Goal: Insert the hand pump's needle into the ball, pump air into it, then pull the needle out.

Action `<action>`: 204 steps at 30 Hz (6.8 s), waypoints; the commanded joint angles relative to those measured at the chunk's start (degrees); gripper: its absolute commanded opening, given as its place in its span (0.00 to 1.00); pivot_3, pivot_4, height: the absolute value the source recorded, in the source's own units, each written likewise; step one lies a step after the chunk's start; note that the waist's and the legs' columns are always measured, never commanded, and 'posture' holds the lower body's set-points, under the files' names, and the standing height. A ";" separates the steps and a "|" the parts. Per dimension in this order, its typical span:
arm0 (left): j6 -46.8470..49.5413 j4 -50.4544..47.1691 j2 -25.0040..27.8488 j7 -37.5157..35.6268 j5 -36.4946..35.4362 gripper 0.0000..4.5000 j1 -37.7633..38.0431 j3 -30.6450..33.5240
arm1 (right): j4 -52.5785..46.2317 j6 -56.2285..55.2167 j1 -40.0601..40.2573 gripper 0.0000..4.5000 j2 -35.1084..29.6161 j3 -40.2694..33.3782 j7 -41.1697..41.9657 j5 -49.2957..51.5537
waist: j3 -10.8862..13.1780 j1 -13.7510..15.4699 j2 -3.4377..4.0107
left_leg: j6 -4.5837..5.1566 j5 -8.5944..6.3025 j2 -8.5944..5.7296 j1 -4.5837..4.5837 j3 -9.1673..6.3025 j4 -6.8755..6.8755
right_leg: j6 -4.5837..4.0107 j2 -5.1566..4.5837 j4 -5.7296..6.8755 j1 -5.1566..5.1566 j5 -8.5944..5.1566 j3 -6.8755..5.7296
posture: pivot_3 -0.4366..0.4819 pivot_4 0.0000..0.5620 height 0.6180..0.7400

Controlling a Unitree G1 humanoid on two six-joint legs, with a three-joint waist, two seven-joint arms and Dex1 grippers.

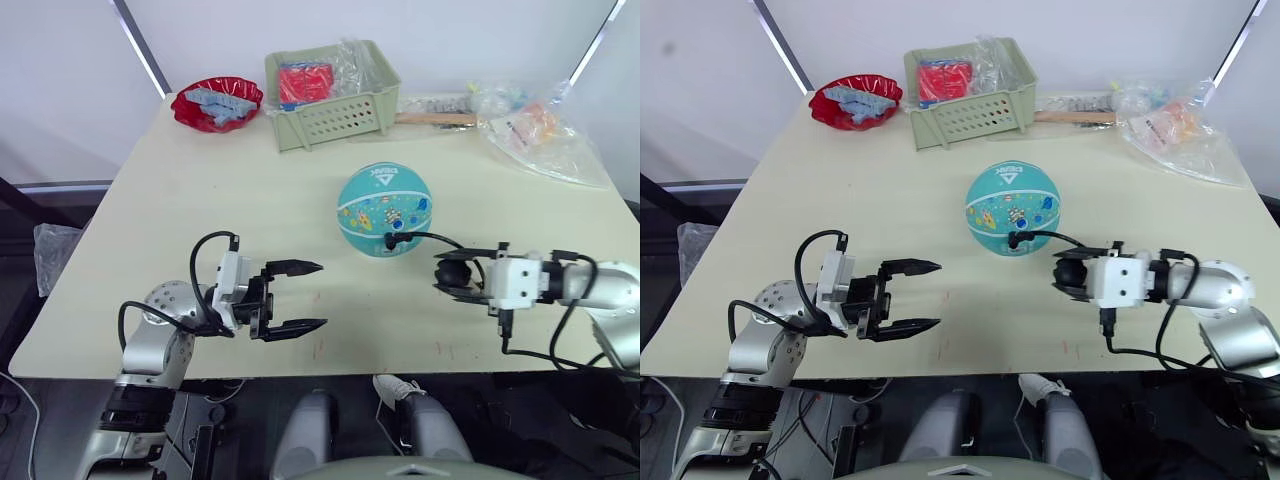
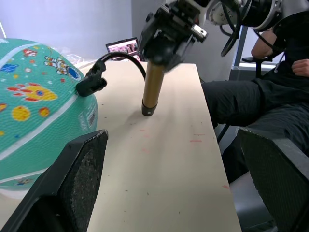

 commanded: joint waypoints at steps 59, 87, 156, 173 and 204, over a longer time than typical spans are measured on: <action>-16.70 61.76 -19.59 11.48 20.19 1.00 -56.38 -2.88 | -19.98 1.34 35.72 0.97 18.06 -21.14 -13.39 24.25 | 0.32 0.03 -0.61 | 0.01 0.00 -0.04 0.57 1.07 0.32 | 0.14 0.09 0.79 0.13 -0.01 0.74 | 0.48 0.27 0.98; -11.68 65.72 -25.75 23.35 26.53 1.00 -51.03 -3.08 | -22.03 7.85 31.56 0.97 15.71 -18.05 -18.24 23.20 | 0.29 0.36 -0.89 | 0.01 0.00 -0.04 0.65 0.96 0.66 | 0.20 0.05 0.85 0.35 0.08 0.66 | 0.48 0.27 0.98; 1.66 45.43 -31.92 49.37 31.89 1.00 -37.82 -9.47 | -8.60 17.94 -0.84 0.02 16.16 11.27 -34.16 -26.86 | 0.03 1.58 -0.98 | 0.02 0.00 -0.13 0.64 0.84 0.75 | 0.14 -0.07 0.77 0.45 0.06 0.54 | 0.48 0.27 0.98; -5.98 51.87 -32.13 53.56 35.21 1.00 -35.90 -12.84 | -17.90 18.52 3.27 0.02 16.30 7.06 -27.82 -20.92 | -0.39 2.09 -0.96 | 0.02 -0.01 -0.20 0.61 0.16 0.73 | 0.06 -0.24 0.21 0.96 0.02 -0.06 | 0.48 0.27 0.98; -7.50 54.38 -33.09 53.63 33.69 1.00 -36.66 -12.39 | -16.80 11.14 11.98 0.02 13.64 -0.70 -27.75 -15.00 | -0.95 1.61 -0.72 | 0.00 -0.02 -0.51 1.14 -0.90 0.66 | 0.49 -0.90 -0.12 1.87 -0.21 -0.95 | 0.48 0.27 0.98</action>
